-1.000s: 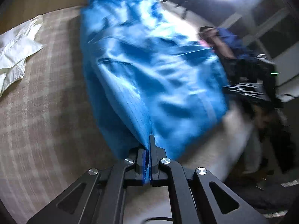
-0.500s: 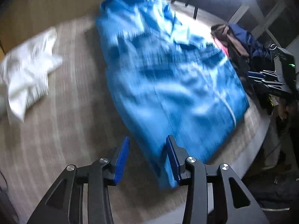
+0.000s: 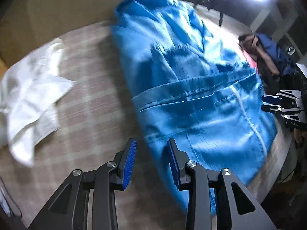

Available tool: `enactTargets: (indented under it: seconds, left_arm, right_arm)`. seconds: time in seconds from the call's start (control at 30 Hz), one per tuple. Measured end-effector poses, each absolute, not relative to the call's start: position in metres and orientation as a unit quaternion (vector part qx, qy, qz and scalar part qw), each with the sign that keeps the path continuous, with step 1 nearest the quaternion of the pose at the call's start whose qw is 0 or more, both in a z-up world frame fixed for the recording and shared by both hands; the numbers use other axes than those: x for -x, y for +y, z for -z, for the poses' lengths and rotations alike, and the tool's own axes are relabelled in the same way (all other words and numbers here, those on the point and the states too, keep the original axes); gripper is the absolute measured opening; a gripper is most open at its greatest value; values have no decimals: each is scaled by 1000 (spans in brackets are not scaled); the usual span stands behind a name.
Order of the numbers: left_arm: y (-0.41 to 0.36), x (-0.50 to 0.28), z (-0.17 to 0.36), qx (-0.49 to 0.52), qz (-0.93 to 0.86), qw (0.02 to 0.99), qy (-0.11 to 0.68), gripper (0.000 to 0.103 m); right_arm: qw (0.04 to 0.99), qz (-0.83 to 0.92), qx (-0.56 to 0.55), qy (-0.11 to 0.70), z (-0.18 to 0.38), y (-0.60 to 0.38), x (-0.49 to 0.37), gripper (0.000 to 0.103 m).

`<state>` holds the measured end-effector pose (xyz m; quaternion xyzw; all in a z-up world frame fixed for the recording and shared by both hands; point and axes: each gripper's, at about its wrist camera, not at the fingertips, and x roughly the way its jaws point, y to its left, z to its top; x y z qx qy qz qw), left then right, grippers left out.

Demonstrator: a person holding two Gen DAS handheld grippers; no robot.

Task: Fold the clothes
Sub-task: 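Grasp the coat edge with the right gripper and lift it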

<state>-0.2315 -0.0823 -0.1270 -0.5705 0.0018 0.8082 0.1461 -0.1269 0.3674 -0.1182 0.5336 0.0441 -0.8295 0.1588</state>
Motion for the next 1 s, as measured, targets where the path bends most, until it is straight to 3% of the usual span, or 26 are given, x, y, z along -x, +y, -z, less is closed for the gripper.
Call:
enactTargets:
  seconds: [0.13, 0.37, 0.47, 0.6, 0.77, 0.87, 1.0]
  left_arm:
    - [-68, 229, 106, 536, -825, 181, 14, 32]
    - [-38, 263, 155, 570, -799, 190, 27, 33]
    - [-46, 266, 129, 579, -792, 191, 12, 29]
    - [-62, 270, 50, 522, -831, 186, 48, 32]
    - [-89, 303, -30, 464, -869, 153, 80, 40]
    - [-88, 328, -39, 453, -875, 150, 89, 43]
    - [-79, 361, -11, 473, -862, 155, 97, 43]
  right_arm:
    - [158, 841, -517, 32, 116, 366, 137, 29]
    - [140, 822, -552, 18, 155, 363, 162, 30]
    - [149, 827, -543, 14, 122, 371, 153, 30]
    - [148, 850, -506, 16, 60, 390, 138, 30]
    - [116, 894, -430, 45, -25, 418, 154, 43]
    - [121, 906, -403, 48, -45, 420, 186, 44]
    - [126, 898, -416, 70, -26, 404, 231, 44]
